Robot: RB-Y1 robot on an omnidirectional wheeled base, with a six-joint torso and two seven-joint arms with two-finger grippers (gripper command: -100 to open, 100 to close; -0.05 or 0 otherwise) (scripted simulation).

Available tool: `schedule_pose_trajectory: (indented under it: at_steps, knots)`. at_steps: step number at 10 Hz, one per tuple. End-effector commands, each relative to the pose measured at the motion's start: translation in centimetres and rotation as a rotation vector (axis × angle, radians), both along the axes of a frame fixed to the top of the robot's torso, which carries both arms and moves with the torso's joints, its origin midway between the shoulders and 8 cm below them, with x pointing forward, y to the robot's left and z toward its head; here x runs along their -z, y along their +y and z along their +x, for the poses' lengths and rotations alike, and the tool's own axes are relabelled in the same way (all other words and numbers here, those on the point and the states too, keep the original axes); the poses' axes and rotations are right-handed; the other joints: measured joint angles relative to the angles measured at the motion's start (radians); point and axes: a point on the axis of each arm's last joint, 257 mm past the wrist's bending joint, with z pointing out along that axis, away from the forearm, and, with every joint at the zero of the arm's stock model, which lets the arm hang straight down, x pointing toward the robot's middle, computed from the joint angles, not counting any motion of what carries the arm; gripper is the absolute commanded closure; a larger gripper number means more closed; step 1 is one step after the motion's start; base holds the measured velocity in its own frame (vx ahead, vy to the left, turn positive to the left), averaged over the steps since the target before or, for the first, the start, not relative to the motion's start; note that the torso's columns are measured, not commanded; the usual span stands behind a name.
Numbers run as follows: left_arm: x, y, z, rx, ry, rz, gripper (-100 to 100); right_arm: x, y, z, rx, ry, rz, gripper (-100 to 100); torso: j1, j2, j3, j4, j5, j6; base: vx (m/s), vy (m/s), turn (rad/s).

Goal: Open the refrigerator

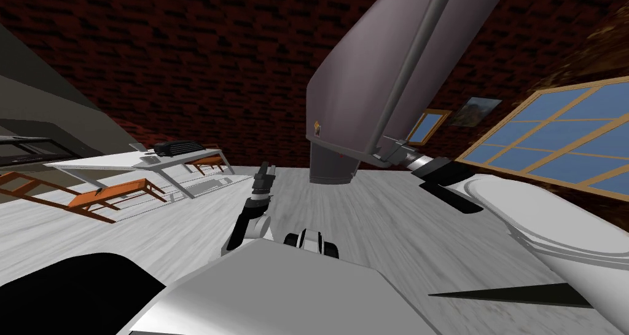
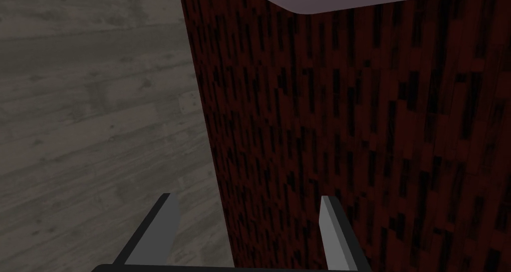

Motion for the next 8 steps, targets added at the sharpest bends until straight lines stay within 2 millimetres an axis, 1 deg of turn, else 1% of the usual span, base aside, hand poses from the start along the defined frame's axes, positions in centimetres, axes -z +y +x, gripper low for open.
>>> schedule_pose_trajectory:
  at_steps: [1, 2, 3, 5, 8]
  knots:
    - [0.0, 0.0, 0.0, 0.0, 0.0, 0.0, 0, -2.2, -0.2, -0.5, -0.005, -0.02, 0.006, -100, 0.005, 0.003, 0.001, 0.003, 0.003, -0.002, 0.013, 0.011, -0.005]
    - [0.0, 0.0, 0.0, 0.0, 0.0, 0.0, 0, -0.8, -0.2, -0.1, -0.004, 0.011, 0.004, -100, 0.007, 0.004, 0.002, 0.004, 0.004, -0.002, 0.008, -0.006, -0.015]
    - [0.0, 0.0, 0.0, 0.0, 0.0, 0.0, 0, -0.5, -0.3, -0.1, -0.004, 0.018, 0.002, 0, 0.004, 0.004, 0.003, 0.001, 0.002, -0.001, 0.0, -0.005, -0.01]
    - [0.0, 0.0, 0.0, 0.0, 0.0, 0.0, 0, 0.2, -0.3, 0.0, -0.006, 0.034, 0.0, 0, -0.003, 0.0, 0.001, -0.002, -0.002, 0.001, 0.0, 0.0, 0.0]
    - [0.0, 0.0, 0.0, 0.0, 0.0, 0.0, 0, 0.7, -0.2, 0.1, -0.007, 0.045, -0.002, 0, -0.007, -0.002, 0.0, -0.004, -0.005, 0.003, 0.0, 0.0, 0.0]
